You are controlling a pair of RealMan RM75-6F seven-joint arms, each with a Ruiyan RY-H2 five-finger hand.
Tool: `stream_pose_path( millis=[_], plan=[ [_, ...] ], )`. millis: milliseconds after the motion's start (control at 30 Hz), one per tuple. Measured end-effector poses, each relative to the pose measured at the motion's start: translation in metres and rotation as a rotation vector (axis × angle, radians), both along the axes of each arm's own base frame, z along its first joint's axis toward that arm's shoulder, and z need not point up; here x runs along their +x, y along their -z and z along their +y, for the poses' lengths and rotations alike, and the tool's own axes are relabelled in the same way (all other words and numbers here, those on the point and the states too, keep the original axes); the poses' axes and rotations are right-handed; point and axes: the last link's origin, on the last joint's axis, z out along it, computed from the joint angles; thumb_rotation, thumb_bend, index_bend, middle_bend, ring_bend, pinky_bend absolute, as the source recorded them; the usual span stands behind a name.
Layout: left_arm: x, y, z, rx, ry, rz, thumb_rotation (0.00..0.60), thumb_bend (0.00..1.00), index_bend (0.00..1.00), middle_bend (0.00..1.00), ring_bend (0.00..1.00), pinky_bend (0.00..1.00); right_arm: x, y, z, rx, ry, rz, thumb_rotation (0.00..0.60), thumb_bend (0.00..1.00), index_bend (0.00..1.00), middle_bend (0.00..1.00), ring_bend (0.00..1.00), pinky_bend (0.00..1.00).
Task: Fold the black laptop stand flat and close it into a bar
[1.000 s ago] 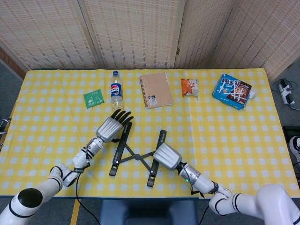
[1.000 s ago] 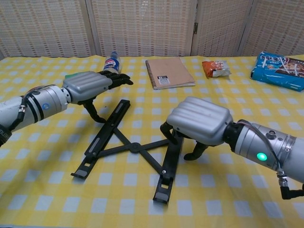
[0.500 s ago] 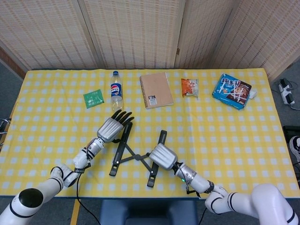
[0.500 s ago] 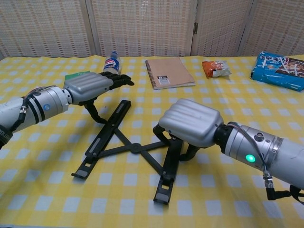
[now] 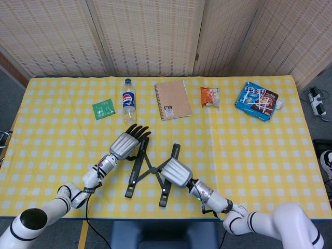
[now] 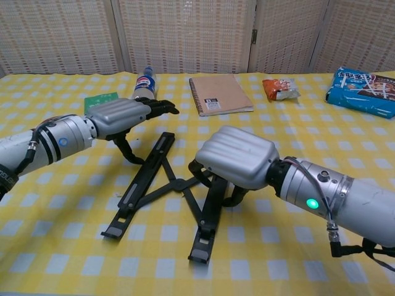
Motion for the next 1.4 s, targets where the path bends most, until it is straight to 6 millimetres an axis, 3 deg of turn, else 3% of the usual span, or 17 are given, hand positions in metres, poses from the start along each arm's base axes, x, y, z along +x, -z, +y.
stream_pose_path(
  millis=[667,767,833,1000,1067,1133,1200,1267,1400],
  plan=[
    [0.015,0.007,-0.015,-0.058,0.029,-0.041,0.6,0.13,0.0,0.03,0.0,0.0,0.027,0.015,-0.003,-0.009,-0.04,-0.02,0.6,0.08,0.6,0.96,1.0,0.99],
    [0.014,0.004,-0.015,-0.048,0.032,-0.037,0.6,0.13,0.0,0.03,0.0,0.0,0.026,0.014,-0.001,-0.005,-0.043,-0.02,0.6,0.08,0.55,0.93,1.0,0.98],
    [0.011,-0.001,-0.013,-0.038,0.021,-0.043,0.6,0.13,0.0,0.03,0.0,0.0,0.026,0.011,0.0,-0.002,-0.047,-0.022,0.6,0.08,0.47,0.86,0.96,0.95],
    [0.001,-0.017,-0.009,-0.005,-0.019,-0.066,0.6,0.13,0.0,0.02,0.0,0.0,0.028,0.0,0.006,0.039,-0.049,-0.046,0.6,0.08,0.23,0.57,0.71,0.8],
    [-0.003,-0.023,-0.008,0.006,-0.036,-0.082,0.6,0.13,0.0,0.02,0.0,0.0,0.031,-0.007,0.008,0.072,-0.049,-0.052,0.6,0.08,0.13,0.44,0.59,0.67],
    [-0.007,-0.03,-0.007,0.015,-0.055,-0.098,0.6,0.13,0.0,0.02,0.0,0.0,0.034,-0.011,0.009,0.116,-0.045,-0.039,0.6,0.08,0.03,0.28,0.43,0.46],
    [-0.011,-0.036,-0.008,0.023,-0.069,-0.11,0.6,0.13,0.0,0.02,0.0,0.0,0.035,-0.013,0.009,0.158,-0.041,-0.01,0.6,0.08,0.0,0.17,0.29,0.27],
    [-0.015,-0.042,-0.008,0.031,-0.079,-0.113,0.6,0.13,0.0,0.02,0.0,0.0,0.037,-0.013,0.01,0.208,-0.039,0.036,0.6,0.08,0.0,0.11,0.21,0.17],
    [-0.022,-0.05,-0.012,0.043,-0.101,-0.125,0.6,0.13,0.0,0.02,0.0,0.0,0.042,-0.012,0.01,0.294,-0.035,0.132,0.6,0.08,0.0,0.07,0.14,0.09]
  ],
)
